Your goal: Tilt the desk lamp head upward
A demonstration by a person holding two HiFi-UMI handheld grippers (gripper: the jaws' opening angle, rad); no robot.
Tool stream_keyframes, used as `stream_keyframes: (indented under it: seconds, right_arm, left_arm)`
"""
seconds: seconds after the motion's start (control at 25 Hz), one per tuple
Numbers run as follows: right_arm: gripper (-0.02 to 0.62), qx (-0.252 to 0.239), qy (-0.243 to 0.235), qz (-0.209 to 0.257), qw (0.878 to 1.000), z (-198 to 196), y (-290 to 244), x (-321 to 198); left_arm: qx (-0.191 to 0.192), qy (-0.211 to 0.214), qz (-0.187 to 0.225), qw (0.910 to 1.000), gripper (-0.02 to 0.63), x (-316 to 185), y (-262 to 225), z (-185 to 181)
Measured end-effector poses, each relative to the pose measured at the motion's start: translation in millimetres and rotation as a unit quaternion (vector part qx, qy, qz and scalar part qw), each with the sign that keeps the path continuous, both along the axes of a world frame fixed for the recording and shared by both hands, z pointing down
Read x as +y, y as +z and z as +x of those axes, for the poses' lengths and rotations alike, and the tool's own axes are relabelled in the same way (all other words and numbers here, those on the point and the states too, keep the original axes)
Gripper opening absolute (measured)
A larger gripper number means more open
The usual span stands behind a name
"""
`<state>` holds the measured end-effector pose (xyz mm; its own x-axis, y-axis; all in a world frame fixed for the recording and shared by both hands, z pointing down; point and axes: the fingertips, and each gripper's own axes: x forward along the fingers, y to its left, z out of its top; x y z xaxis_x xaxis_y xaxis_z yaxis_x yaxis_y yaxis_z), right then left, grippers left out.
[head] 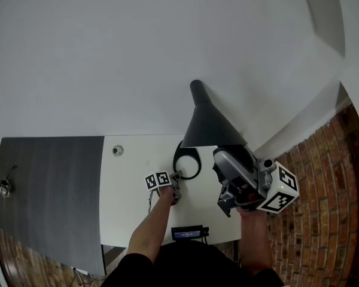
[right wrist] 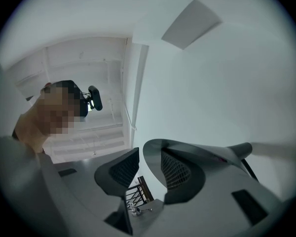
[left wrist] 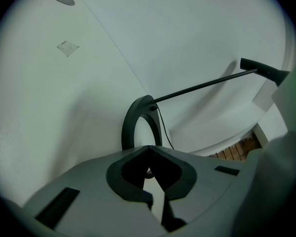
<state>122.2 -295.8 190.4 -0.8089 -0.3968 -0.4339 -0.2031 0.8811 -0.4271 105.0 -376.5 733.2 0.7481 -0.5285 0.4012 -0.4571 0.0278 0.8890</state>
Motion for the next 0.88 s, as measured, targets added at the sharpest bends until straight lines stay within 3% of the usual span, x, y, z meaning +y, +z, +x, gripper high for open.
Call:
stream_keyframes:
  seconds: [0.2,0.64,0.88]
  right_arm:
    - [0.147,-0.017,-0.007,-0.014,1.000,0.6,-8.5,-5.5]
    - [0.147,-0.068,-0.006,-0.080,0.994,1.1,-29.6,-23.0]
    - [0.147,-0.075,0.002,-0.086,0.993,1.9,-38.5,-30.9]
  left_arm:
    - [-0.019,0.009,0.007,0.9998,0.012,0.0,-1.0,2.3]
    - [-0.018,0.013,0.004,0.9998,0.012,1.9,0.2,3.2]
    - [-0.019,0.015,0.003,0.9997,0.012,2.8,0.7,3.6]
